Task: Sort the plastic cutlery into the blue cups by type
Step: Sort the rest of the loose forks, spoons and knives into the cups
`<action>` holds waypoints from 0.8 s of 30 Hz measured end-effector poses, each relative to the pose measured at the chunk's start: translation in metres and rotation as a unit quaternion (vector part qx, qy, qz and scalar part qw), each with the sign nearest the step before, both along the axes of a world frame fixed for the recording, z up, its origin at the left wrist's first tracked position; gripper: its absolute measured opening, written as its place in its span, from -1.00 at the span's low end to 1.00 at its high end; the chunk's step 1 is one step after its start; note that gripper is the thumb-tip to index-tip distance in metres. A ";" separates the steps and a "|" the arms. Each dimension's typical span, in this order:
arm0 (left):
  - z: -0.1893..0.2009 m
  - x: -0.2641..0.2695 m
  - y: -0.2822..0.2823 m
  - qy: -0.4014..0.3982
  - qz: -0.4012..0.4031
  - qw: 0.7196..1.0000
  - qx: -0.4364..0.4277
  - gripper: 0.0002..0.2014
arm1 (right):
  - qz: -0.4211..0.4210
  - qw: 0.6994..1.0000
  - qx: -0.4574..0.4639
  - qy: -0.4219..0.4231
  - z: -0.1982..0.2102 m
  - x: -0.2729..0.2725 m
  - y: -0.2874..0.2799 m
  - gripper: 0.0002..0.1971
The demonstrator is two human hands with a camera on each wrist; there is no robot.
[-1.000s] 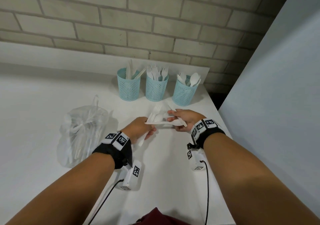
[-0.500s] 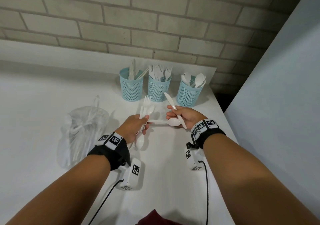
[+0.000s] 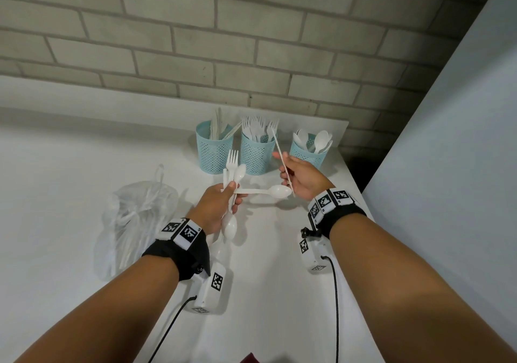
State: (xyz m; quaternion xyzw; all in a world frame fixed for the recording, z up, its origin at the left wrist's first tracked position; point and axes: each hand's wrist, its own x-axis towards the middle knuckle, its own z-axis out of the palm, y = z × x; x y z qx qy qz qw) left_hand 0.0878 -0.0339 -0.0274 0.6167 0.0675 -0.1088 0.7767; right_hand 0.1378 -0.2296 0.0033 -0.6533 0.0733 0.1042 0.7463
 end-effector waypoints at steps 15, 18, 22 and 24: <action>-0.006 0.017 0.030 -0.020 0.141 0.988 -0.065 -0.79 | -0.095 0.968 -0.086 -0.218 0.077 0.085 0.114 -0.72; -0.009 0.018 0.032 -0.025 0.128 0.989 -0.071 -0.73 | -0.077 0.952 -0.230 -0.187 0.052 0.105 0.122 -0.80; -0.009 0.019 0.032 -0.015 0.120 0.988 -0.098 -0.75 | -0.062 0.942 -0.280 -0.173 0.045 0.105 0.120 -0.71; -0.009 0.019 0.031 -0.010 0.112 0.989 -0.100 -0.76 | -0.072 0.940 -0.269 -0.198 0.051 0.102 0.114 -0.70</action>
